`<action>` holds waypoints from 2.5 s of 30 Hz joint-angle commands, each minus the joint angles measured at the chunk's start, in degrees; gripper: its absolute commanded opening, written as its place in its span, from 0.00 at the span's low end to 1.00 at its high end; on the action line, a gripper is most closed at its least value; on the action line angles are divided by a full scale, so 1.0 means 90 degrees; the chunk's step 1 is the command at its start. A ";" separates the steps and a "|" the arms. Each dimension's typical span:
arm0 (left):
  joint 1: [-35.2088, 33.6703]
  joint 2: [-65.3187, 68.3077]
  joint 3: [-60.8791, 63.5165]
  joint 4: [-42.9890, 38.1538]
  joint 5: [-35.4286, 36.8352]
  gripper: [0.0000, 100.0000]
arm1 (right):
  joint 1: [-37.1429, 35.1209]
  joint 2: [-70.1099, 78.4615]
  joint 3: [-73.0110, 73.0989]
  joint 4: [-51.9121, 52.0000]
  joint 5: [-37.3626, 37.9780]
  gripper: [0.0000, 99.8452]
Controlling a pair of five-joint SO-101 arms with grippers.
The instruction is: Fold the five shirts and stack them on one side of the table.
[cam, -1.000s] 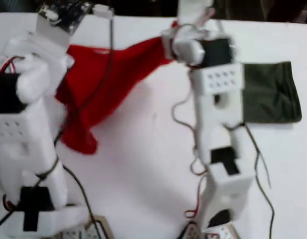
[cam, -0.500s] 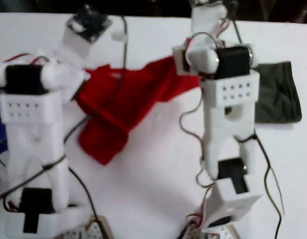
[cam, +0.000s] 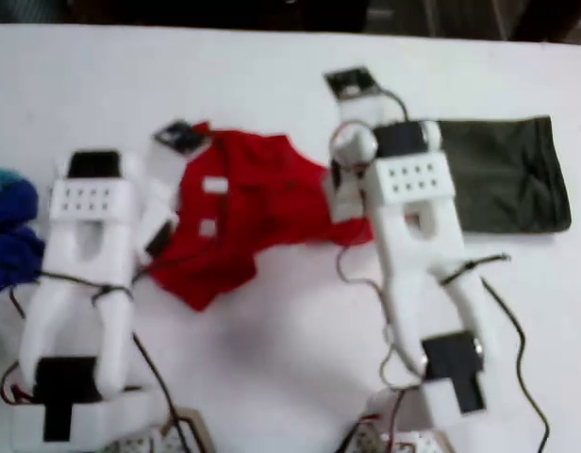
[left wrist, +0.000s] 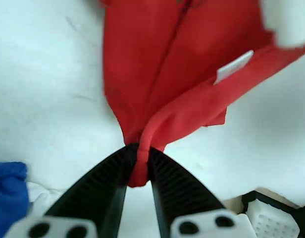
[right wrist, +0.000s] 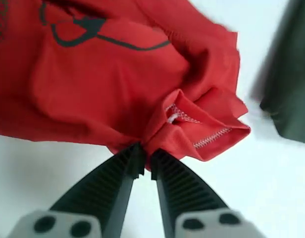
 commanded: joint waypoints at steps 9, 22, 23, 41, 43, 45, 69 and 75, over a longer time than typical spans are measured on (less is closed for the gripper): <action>-0.0039 -0.0147 0.1245 -0.0840 -0.0039 0.03 | 0.0005 -0.1519 0.3536 -0.2115 0.1045 0.02; 0.0772 -0.0186 0.1470 -0.1172 0.0830 0.03 | 0.0142 -0.3267 0.3712 -0.2144 0.1192 0.23; 0.0830 -0.0156 0.1470 -0.1250 0.1114 0.03 | 0.0200 -0.3482 0.3819 -0.2164 0.1192 0.23; 0.0606 -0.0127 0.1568 -0.1739 0.1534 0.15 | 0.0952 -0.4694 0.5656 -0.3170 0.1250 0.23; 0.0479 -0.0127 0.1792 -0.2032 0.1426 0.15 | 0.0972 -0.4694 0.5656 -0.3150 0.1250 0.23; 0.0479 -0.0127 0.2154 -0.2286 0.1192 0.15 | 0.0972 -0.4694 0.5656 -0.3150 0.1250 0.23; 0.0440 -0.0205 0.0943 -0.0635 0.1094 0.03 | 0.0991 -0.4635 0.5812 -0.3463 0.1192 0.23; 0.0440 -0.0195 -0.0093 -0.0117 0.1094 0.03 | 0.1031 -0.4635 0.5832 -0.3551 0.0752 0.23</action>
